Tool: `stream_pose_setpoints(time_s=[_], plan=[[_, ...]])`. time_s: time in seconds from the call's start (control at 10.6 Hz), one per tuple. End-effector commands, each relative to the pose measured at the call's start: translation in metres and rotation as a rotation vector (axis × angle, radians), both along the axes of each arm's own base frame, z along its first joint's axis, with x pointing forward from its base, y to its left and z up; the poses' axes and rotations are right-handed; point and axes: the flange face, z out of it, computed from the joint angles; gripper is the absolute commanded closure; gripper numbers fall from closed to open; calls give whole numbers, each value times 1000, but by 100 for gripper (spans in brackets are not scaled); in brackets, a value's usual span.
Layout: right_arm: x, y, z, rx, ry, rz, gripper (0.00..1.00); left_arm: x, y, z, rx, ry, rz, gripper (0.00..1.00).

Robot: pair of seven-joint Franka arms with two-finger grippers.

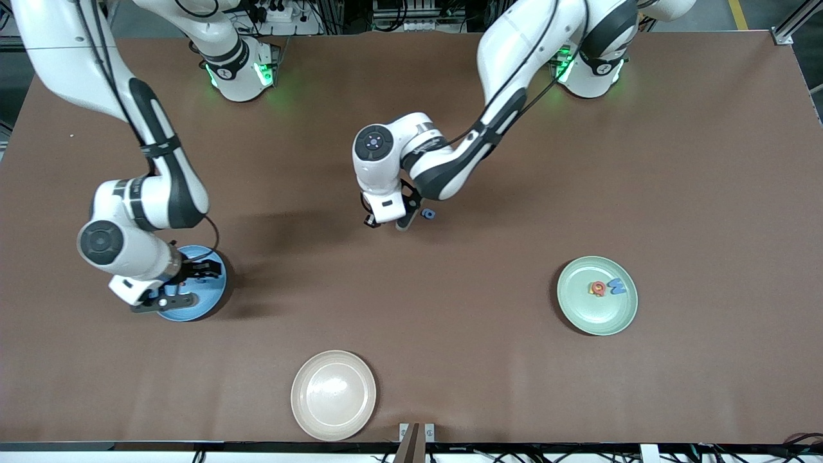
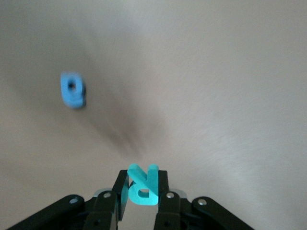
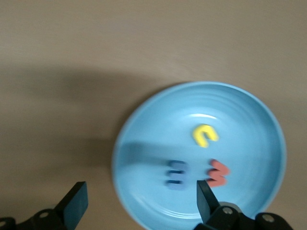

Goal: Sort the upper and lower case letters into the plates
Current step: 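Drop the teal R on the green plate while the right gripper reaches the g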

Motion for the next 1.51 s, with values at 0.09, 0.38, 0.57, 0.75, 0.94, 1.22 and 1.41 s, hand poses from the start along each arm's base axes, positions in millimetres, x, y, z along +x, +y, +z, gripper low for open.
stream_pose_setpoints(time_s=[0.09,0.38,0.57,0.75,0.94,1.22,1.41], plan=[[-5,82,21,47,-23,75,0,56,91,71,84,58,-263,100],[-33,204,29,54,-39,266,0,92,200,137,142,166,-514,100],[-72,289,16,56,-31,430,0,104,275,163,146,226,-620,100],[-98,367,-3,63,-38,549,0,113,335,161,138,259,-650,100],[-120,417,-41,76,-55,657,0,132,388,153,106,265,-685,100],[-147,451,-75,103,-87,775,0,142,427,100,86,159,-722,100],[-158,466,-78,109,-85,795,0,145,463,65,72,98,-747,100]])
